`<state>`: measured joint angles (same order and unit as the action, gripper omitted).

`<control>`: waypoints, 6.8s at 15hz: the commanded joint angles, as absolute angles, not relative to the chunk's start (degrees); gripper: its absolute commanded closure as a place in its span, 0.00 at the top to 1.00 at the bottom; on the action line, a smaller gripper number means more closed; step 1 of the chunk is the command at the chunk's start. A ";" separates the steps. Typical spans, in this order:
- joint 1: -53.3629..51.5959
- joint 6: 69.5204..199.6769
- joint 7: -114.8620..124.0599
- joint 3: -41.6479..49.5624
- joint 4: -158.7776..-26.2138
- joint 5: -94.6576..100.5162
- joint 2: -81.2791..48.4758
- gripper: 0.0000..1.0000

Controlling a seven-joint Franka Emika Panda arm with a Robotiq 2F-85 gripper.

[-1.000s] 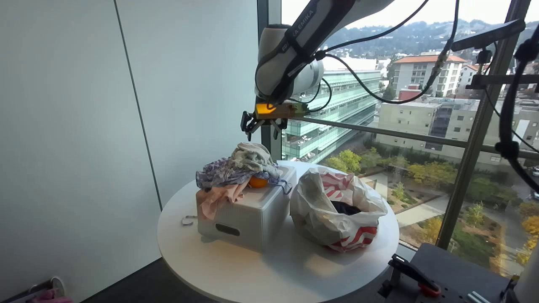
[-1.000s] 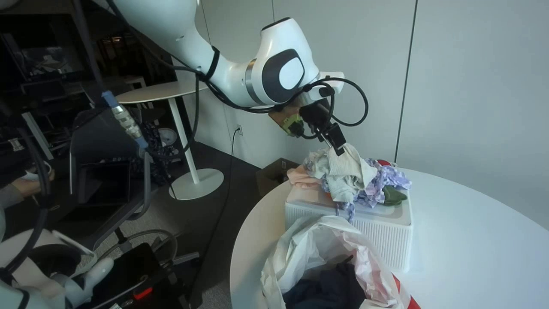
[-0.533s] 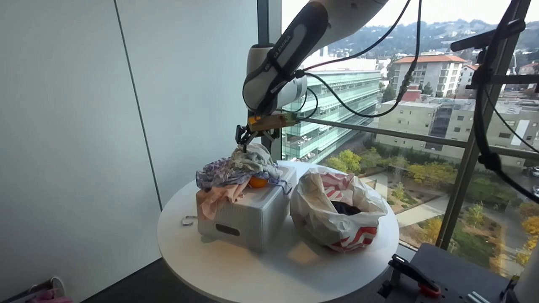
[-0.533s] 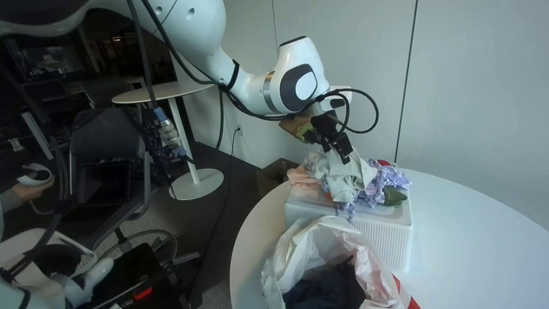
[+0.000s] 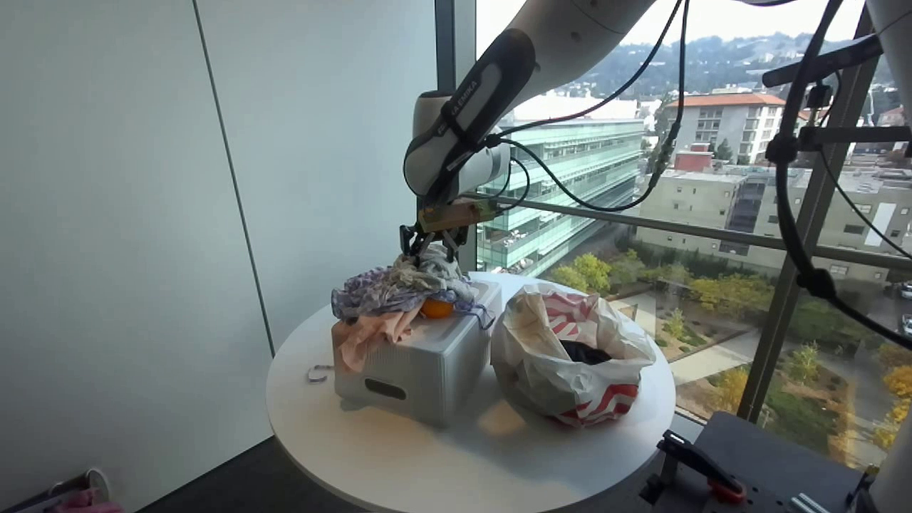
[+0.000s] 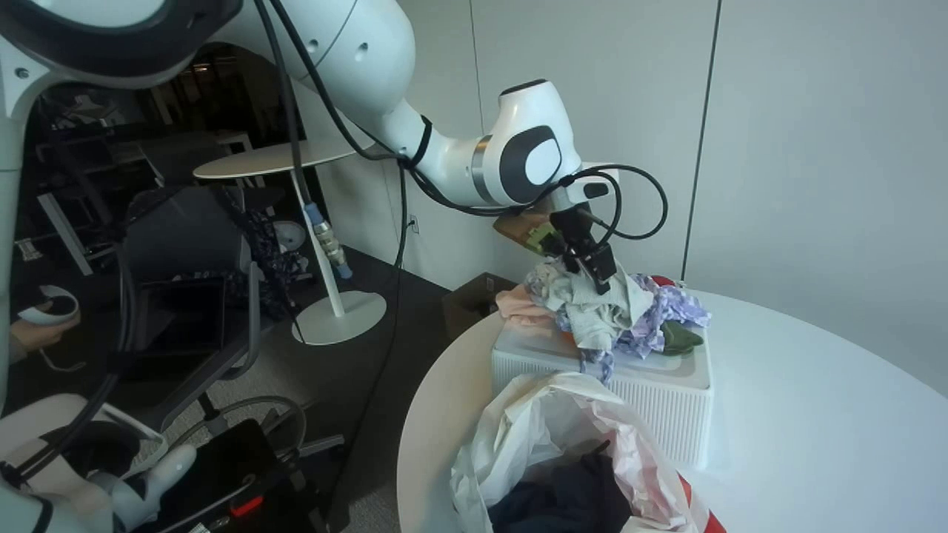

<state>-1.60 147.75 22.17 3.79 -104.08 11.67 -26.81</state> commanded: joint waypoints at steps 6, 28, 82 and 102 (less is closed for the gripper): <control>-1.94 146.67 17.65 4.37 -103.50 8.63 -26.82 0.12; 10.37 186.54 29.12 4.87 -160.53 3.18 21.39 0.06; 11.85 153.04 11.57 8.30 -138.88 -3.74 -8.43 0.04; 6.90 144.82 17.05 13.24 -127.68 -5.17 -22.90 0.52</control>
